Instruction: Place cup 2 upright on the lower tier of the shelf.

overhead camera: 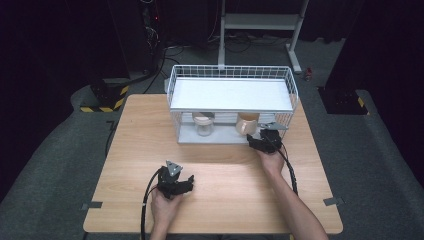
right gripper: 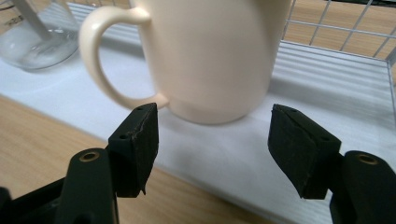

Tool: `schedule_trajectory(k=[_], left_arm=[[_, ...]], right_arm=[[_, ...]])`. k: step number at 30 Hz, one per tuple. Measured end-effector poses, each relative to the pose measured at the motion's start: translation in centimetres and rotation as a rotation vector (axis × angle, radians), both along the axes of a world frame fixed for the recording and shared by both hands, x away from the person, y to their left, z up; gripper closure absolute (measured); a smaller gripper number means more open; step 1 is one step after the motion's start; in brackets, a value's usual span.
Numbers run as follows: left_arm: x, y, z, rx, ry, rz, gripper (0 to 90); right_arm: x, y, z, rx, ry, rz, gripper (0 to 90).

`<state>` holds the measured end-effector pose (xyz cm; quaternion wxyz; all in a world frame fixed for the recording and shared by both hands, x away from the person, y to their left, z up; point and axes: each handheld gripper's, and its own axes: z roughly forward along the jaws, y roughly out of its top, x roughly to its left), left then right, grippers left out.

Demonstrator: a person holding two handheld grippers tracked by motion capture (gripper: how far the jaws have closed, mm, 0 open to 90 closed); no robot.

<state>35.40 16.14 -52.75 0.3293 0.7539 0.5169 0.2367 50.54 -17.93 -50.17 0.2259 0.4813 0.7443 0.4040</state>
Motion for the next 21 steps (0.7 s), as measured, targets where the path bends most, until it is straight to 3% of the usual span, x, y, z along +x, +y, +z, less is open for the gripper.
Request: schedule_trajectory(k=[5,11,21], left_arm=[[0.0,0.0,0.0,-0.001,0.0,0.0,22.1],[0.0,0.0,0.0,0.001,0.001,-0.001,22.0],[0.0,0.0,0.0,-0.005,0.003,0.002,22.0]], right_arm=[[-0.7,-0.6,0.3,0.015,-0.003,-0.015,33.4],[-1.1,-1.0,1.0,-0.007,-0.021,0.002,33.3],[-1.7,-1.5,1.8,0.012,-0.019,0.006,31.8]])
